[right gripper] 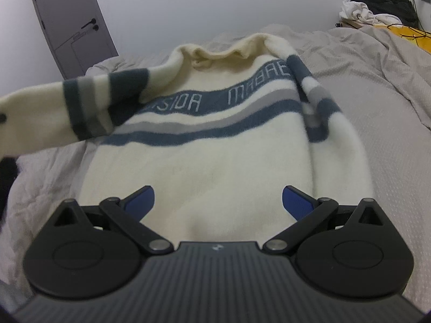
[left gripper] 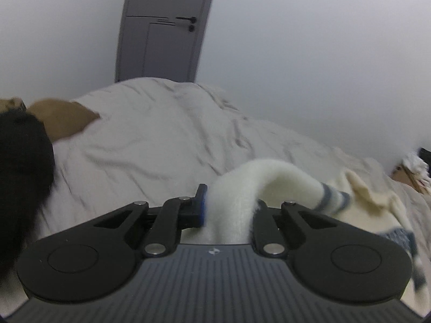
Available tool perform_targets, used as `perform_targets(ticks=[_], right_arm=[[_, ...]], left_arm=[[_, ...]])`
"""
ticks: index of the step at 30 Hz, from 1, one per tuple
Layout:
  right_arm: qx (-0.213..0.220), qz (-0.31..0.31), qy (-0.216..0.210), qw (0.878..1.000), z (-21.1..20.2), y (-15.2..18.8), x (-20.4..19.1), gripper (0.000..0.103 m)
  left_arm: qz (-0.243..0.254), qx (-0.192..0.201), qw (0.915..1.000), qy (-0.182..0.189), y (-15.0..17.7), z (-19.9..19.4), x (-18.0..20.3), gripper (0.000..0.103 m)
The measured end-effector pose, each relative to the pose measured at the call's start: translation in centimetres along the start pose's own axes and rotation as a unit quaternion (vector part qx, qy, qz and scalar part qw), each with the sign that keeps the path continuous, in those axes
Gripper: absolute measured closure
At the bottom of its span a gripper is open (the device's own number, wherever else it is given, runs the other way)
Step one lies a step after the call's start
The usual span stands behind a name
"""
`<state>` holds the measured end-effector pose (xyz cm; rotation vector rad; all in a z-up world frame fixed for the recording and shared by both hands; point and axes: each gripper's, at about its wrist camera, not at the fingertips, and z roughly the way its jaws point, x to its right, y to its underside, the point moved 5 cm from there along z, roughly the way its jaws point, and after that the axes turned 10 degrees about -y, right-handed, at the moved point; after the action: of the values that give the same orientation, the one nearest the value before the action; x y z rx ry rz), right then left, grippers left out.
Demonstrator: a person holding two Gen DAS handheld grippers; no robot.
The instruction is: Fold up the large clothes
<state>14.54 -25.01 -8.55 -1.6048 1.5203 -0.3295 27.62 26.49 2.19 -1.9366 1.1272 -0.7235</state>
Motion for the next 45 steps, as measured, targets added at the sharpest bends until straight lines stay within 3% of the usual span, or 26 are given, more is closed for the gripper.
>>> perform_targets(ticks=[6,8,17,24,28,29,30,32,39,45], right_arm=[[0.022,-0.019,-0.009,1.0,1.2,-1.4,-0.2,0.0],[0.03,-0.026,-0.015,0.999,1.8,-1.8,-0.2,0.0],[0.017,-0.044,-0.017,0.999,6.5,-2.7,0.5,0.0],[0.014,-0.03,-0.021,0.999,8.3,-3.5,1.4,0.0],[0.011,-0.031,-0.025,0.999,8.9,-3.4,1.7,0.0],[0.011,-0.032,-0.027,0.999,8.8,-3.4,1.6,0.0],[0.013,-0.034,-0.028,0.999,8.7,-3.4,1.6,0.0],[0.017,-0.036,-0.031,0.999,8.3,-3.5,1.6,0.0],[0.035,-0.052,-0.031,0.998,6.4,-3.4,1.3,0.0],[0.04,-0.074,-0.038,0.996,4.9,-2.7,0.6,0.0]], left_arm=[[0.004,-0.039,0.9973,-0.063,-4.7,10.7,-2.5,0.089],[-0.02,-0.064,0.9947,-0.078,-5.2,14.3,-3.3,0.089],[-0.003,-0.123,0.9852,-0.12,-3.5,27.0,-3.8,0.088],[-0.009,-0.15,0.9802,-0.128,-1.3,31.1,-3.8,0.088],[-0.001,-0.136,0.9797,-0.148,-1.0,29.8,-2.7,0.085],[0.001,-0.135,0.9794,-0.151,-1.1,29.3,-2.5,0.074],[0.005,-0.132,0.9794,-0.153,-1.3,28.6,-2.2,0.054],[0.012,-0.116,0.9812,-0.154,-1.6,26.5,-1.5,0.033],[0.008,-0.081,0.9944,-0.068,-0.6,17.9,2.8,0.032],[0.019,-0.078,0.9967,-0.01,3.0,11.2,7.9,0.032]])
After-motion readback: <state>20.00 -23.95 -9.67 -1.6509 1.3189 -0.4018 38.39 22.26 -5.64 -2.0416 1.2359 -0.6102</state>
